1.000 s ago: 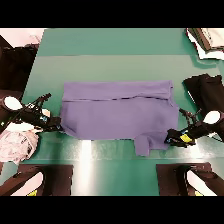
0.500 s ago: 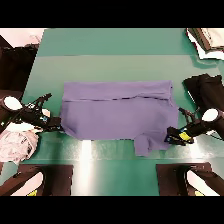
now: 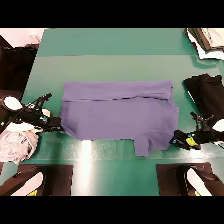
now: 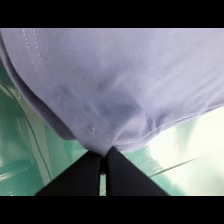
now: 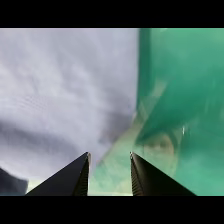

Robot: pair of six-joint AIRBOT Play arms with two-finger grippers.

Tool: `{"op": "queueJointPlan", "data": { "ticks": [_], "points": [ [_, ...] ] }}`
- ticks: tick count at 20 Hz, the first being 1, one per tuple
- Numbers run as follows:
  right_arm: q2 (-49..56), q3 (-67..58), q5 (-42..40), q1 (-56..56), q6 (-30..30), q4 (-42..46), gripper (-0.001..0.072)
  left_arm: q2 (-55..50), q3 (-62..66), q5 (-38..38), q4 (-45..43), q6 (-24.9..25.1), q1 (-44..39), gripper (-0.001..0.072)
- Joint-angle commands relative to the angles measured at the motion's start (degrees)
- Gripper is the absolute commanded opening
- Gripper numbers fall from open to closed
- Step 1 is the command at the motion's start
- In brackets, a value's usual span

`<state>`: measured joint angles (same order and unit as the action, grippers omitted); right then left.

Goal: Fold the shirts.

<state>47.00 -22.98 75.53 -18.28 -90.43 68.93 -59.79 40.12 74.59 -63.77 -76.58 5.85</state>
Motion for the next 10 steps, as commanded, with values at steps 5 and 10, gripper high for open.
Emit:
{"op": "queueJointPlan", "data": {
  "ticks": [5,10],
  "points": [
    [6.2,-1.5,-4.9,6.1,-0.2,-1.8,0.0301,0.0,0.1,1.5,-0.1,0.6,0.0,0.0026],
    [5.7,-8.1,-0.3,10.5,-0.3,4.9,0.0015,0.1,0.1,2.6,-0.2,2.1,0.0,0.0025]
  ]
}}
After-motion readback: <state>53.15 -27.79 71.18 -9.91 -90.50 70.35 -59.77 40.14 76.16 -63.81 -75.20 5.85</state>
